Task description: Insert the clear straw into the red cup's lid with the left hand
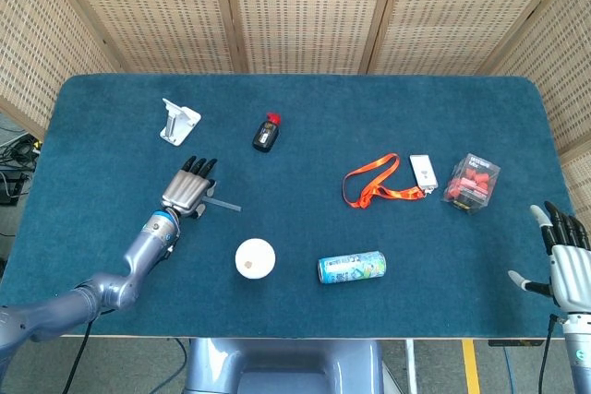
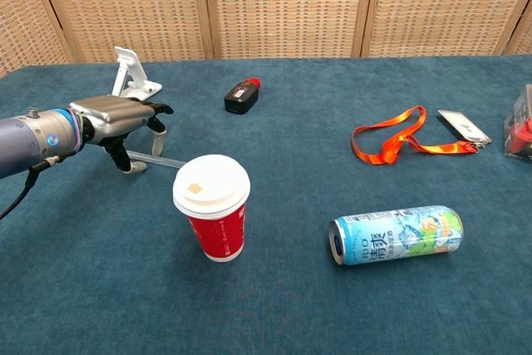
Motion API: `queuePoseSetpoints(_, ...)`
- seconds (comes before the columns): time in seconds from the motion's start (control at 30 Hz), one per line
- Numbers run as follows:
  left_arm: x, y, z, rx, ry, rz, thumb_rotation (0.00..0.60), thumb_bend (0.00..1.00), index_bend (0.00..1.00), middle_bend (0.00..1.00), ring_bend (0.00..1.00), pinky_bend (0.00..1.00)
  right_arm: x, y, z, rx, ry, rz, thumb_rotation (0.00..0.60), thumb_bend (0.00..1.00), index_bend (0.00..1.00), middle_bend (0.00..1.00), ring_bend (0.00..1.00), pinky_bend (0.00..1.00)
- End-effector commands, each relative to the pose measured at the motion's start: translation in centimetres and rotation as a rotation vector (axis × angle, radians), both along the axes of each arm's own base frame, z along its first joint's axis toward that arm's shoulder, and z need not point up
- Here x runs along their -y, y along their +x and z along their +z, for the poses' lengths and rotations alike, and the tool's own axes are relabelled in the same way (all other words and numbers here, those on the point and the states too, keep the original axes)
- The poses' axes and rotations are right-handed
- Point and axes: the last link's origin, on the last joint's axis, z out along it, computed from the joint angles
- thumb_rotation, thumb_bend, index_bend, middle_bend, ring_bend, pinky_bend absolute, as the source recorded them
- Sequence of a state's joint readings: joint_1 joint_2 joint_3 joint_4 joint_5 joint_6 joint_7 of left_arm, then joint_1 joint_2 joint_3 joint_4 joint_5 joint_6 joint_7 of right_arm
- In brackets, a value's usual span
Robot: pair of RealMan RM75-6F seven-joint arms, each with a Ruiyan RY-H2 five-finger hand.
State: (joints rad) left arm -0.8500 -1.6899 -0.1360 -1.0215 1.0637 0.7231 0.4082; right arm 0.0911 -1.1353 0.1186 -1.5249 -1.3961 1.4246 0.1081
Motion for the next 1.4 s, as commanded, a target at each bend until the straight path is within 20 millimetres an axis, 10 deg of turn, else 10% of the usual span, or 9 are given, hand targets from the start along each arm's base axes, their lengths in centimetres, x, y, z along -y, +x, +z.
queuePoseSetpoints(0.03, 0.0, 0.1, -0.2, -0.005, -0.003, -0.002, 0.600, 0.36, 0.48, 0.00, 0.00, 0.00, 0.0, -0.1, 0.1, 0.001, -0.005, -0.003, 0.600, 0.07, 0.03, 0.00, 0.00, 0.00)
queuePoseSetpoints(0.9, 0.3, -0.8, 0.2, -0.010, 0.020, 0.016, 0.600, 0.45, 0.51, 0.00, 0.00, 0.00, -0.1, 0.2, 0.2, 0.003, -0.005, 0.007, 0.600, 0.07, 0.03, 0.00, 0.00, 0.00)
queuePoseSetpoints(1.4, 1.1, 3.5, 7.4, 0.551, 0.064, 0.105, 0.600, 0.45, 0.53, 0.00, 0.00, 0.00, -0.1, 0.4, 0.2, 0.001, -0.006, 0.013, 0.600, 0.07, 0.03, 0.00, 0.00, 0.00)
